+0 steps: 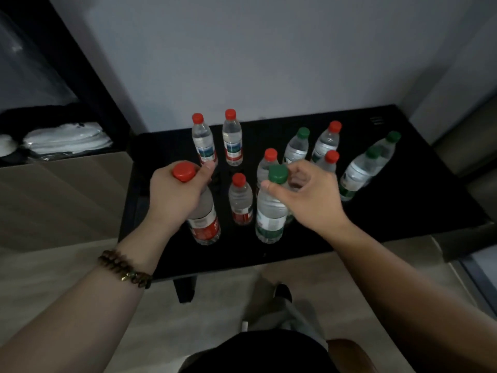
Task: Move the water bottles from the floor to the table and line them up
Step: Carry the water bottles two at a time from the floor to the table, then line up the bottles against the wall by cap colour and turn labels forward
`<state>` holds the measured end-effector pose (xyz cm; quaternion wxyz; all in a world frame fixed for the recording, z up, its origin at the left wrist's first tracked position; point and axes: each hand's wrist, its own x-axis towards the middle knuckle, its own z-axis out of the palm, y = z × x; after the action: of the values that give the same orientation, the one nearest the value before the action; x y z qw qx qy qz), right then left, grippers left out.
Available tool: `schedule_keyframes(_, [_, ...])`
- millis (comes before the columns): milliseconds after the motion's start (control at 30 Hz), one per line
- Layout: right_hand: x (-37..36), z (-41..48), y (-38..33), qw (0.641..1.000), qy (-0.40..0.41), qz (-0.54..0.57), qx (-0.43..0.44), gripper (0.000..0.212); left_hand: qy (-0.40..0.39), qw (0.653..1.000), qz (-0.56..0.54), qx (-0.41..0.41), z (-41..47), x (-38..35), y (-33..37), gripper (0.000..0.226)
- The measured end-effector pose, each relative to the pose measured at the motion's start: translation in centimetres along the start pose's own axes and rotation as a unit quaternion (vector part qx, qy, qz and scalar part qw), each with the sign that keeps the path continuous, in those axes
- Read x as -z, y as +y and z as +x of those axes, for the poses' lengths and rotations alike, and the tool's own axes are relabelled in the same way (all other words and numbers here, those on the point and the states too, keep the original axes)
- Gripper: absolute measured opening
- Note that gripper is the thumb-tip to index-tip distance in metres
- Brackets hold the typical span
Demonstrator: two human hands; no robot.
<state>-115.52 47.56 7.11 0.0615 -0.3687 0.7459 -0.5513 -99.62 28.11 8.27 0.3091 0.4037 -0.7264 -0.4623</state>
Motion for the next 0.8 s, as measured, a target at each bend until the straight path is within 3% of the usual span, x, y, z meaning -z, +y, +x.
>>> schedule_keyframes(333, [3.1, -2.8, 2.6, 0.987, 0.051, -0.105, -0.109, 0.034, -0.047, 0.999, -0.026, -0.009, -3.0, 0.1, -0.7, 0.030])
schedule_keyframes(800, [4.3, -0.9, 8.5, 0.974, -0.002, -0.152, -0.168, 0.029, -0.040, 0.998, 0.006, 0.055, -1.5, -2.8, -3.9, 0.035])
